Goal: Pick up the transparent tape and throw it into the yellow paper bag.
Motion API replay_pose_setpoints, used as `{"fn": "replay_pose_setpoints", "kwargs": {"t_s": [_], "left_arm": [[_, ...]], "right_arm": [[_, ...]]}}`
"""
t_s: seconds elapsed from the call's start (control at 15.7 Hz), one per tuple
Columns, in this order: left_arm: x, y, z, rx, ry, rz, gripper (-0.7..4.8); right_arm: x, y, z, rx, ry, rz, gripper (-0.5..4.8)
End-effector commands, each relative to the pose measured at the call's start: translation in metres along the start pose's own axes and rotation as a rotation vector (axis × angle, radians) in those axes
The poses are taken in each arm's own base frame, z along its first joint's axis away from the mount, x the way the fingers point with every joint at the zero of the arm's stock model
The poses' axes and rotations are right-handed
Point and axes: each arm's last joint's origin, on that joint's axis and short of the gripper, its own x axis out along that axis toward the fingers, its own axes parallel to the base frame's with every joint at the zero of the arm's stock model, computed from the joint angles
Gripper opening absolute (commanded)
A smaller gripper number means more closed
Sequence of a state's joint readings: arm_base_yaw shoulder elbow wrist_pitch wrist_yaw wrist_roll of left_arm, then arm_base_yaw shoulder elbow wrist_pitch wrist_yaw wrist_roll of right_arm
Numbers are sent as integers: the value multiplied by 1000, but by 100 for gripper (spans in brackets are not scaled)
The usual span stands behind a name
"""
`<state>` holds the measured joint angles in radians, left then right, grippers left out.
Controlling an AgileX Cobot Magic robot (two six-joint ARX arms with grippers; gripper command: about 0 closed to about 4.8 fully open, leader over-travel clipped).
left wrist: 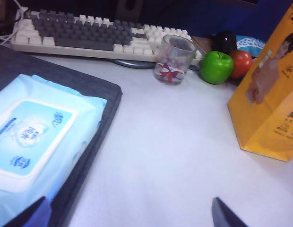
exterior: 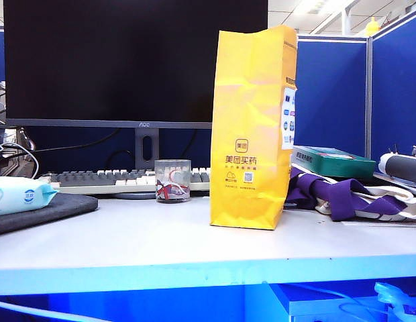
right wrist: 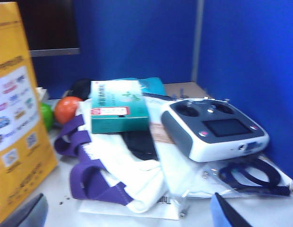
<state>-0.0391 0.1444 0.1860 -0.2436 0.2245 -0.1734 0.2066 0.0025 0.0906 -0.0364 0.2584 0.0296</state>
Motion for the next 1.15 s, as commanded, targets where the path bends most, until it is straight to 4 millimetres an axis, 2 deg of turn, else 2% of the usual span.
{"fn": "replay_pose_setpoints", "kwargs": {"t_s": [0.06,0.32,0.57,1.15], "left_arm": [[0,-1,3,5,-16,-3,479],[0,-1,3,5,-16,-3,479],[0,-1,3,5,-16,-3,479],[0,-1,3,5,-16,-3,479]], "right_arm": [[2,0,-13,-6,28,-2,450],[2,0,-29,-40,154,-4,449],[3,0,-40,-52,201,-5,449],[3,0,-40,-50,194,-5,450]]}}
